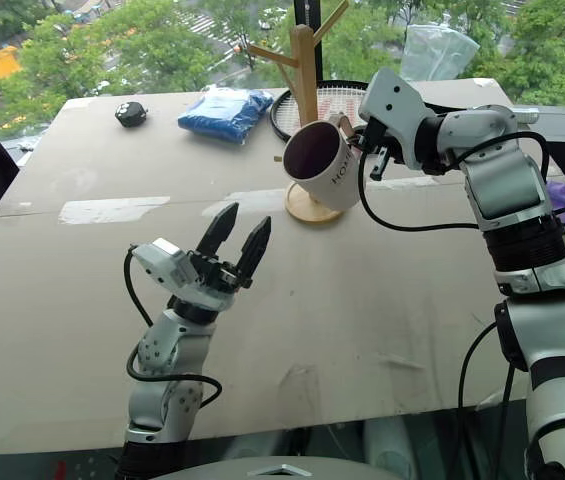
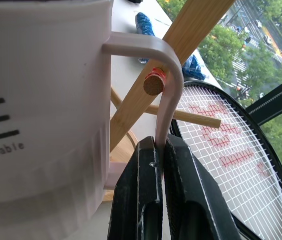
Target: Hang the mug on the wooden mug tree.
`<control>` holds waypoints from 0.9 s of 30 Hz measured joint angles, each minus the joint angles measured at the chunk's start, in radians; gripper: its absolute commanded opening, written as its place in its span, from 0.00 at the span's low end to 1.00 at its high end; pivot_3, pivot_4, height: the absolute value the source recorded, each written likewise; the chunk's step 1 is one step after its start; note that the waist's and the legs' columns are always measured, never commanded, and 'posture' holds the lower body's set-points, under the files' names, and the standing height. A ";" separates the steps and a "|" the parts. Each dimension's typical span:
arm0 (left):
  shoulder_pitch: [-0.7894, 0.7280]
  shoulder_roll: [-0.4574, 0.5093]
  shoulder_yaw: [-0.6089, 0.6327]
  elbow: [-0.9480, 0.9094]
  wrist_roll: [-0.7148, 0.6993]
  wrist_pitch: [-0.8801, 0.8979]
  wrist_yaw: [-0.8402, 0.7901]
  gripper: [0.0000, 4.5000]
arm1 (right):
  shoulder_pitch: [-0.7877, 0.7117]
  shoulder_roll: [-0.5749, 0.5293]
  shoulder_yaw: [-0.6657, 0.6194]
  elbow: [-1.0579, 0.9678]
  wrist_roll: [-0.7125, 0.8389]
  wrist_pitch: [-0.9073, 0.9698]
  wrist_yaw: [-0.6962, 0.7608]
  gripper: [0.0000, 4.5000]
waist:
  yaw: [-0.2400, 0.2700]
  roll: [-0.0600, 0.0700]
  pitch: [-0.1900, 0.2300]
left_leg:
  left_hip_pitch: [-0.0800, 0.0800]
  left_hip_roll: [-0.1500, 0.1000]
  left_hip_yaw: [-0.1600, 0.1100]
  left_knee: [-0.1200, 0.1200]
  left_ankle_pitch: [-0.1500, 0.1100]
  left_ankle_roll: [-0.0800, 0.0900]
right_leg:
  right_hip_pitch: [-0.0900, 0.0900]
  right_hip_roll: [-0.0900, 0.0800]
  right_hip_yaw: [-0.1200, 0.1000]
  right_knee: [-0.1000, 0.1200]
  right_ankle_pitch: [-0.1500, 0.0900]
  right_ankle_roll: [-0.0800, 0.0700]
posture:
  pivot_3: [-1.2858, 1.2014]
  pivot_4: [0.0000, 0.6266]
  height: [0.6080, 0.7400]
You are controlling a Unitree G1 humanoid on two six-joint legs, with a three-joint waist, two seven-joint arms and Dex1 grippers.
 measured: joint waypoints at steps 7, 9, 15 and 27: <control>0.000 0.008 -0.020 0.000 -0.030 -0.001 -0.026 0.70 | -0.018 0.024 0.000 0.040 -0.026 -0.027 0.009 0.00 | -0.001 0.000 0.000 | -0.008 0.000 0.001 0.001 0.000 0.000 | -0.008 0.000 0.001 0.002 0.000 0.000 | 0.52 0.24 1.00; 0.000 0.009 -0.025 0.000 -0.033 -0.003 -0.032 0.70 | -0.038 0.033 0.000 0.066 -0.035 -0.041 0.011 0.13 | -0.001 0.000 0.000 | -0.008 0.000 0.001 0.001 0.000 0.000 | -0.008 0.000 0.001 0.002 0.000 0.000 | 0.52 0.24 1.00; 0.000 0.009 -0.029 0.000 -0.033 -0.009 -0.042 0.70 | -0.096 0.065 -0.011 0.154 -0.055 -0.065 -0.026 0.69 | -0.002 0.000 0.000 | -0.007 0.000 0.001 0.001 0.000 0.000 | -0.008 0.000 0.001 0.003 0.000 0.000 | 0.52 0.24 1.00; 0.042 0.044 -0.025 0.001 -0.044 -0.006 -0.069 0.70 | 0.152 -0.020 -0.186 -0.055 0.055 0.103 -0.059 0.88 | 0.002 0.000 0.000 | -0.008 0.000 0.001 0.001 0.000 0.000 | -0.008 0.000 0.001 0.002 0.000 0.000 | 0.52 0.24 1.00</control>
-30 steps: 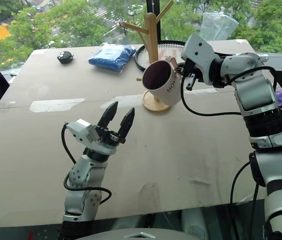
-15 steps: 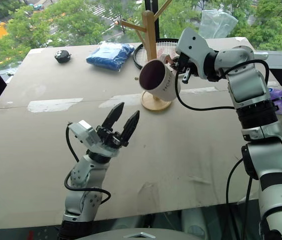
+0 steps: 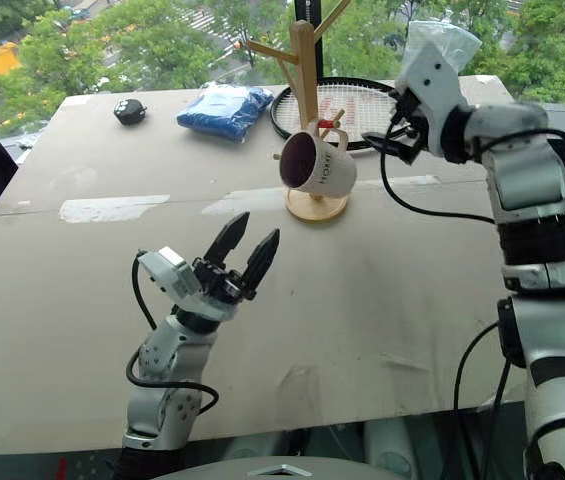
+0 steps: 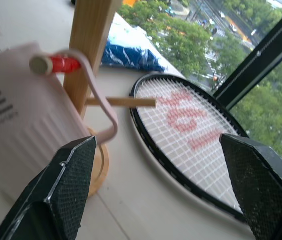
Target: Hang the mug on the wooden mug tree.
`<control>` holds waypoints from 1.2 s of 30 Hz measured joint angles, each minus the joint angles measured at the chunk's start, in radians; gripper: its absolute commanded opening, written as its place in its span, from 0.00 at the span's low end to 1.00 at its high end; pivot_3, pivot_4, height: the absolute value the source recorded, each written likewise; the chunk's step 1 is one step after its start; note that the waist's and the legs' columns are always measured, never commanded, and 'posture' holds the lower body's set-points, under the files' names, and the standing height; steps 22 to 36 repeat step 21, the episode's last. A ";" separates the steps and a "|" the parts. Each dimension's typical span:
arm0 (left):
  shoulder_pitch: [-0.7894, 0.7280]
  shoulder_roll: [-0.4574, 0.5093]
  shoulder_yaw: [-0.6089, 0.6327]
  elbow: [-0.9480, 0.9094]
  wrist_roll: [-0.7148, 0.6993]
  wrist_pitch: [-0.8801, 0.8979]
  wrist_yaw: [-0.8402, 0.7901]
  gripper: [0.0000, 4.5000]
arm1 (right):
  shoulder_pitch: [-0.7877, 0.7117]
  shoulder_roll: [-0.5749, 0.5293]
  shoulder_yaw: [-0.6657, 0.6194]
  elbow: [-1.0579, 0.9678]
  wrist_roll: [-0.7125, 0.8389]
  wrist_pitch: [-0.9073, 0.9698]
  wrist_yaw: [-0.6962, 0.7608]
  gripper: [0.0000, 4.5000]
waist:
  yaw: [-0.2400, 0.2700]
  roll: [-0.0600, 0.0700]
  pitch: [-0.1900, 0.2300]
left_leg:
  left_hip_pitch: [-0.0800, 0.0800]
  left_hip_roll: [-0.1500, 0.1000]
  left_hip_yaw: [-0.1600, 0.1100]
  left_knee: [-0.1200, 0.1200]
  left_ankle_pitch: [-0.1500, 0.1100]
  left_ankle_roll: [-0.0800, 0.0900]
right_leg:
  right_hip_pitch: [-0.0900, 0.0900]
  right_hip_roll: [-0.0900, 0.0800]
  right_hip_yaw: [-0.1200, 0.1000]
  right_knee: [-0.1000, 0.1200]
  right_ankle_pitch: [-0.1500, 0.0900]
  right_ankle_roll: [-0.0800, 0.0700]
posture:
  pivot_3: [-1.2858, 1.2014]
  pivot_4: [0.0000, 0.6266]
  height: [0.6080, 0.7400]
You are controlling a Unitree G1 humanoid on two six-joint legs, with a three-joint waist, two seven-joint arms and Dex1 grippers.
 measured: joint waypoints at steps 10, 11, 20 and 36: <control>0.096 0.191 0.000 0.008 0.020 0.091 -0.082 0.70 | 0.707 0.149 -0.142 -0.412 0.173 -0.024 -0.097 0.88 | -0.001 0.001 -0.001 | 0.004 0.000 0.002 0.000 0.000 0.000 | 0.001 0.001 0.002 0.004 0.000 0.000 | 0.52 0.24 1.00; 0.107 0.209 0.003 0.014 0.020 0.098 -0.091 0.70 | 0.741 0.164 -0.141 -0.418 0.182 -0.038 -0.099 0.88 | -0.002 0.001 -0.001 | 0.004 0.000 0.002 0.001 0.000 0.000 | 0.001 0.001 0.002 0.004 0.000 0.000 | 0.52 0.24 1.00; 0.172 0.317 -0.001 0.087 0.122 0.188 -0.100 0.70 | 1.028 0.215 -0.130 -0.266 0.078 -0.544 -0.110 0.88 | -0.004 0.002 -0.001 | 0.017 0.001 0.003 -0.002 0.000 0.000 | 0.013 0.004 0.004 0.004 0.000 0.000 | 0.52 0.24 1.00; 0.172 0.317 -0.001 0.091 0.128 0.186 -0.099 0.70 | 1.036 0.221 -0.129 -0.257 0.079 -0.571 -0.110 0.88 | -0.004 0.002 -0.001 | 0.021 0.001 0.003 -0.002 0.000 0.000 | 0.017 0.003 0.004 0.003 -0.001 0.000 | 0.52 0.24 1.00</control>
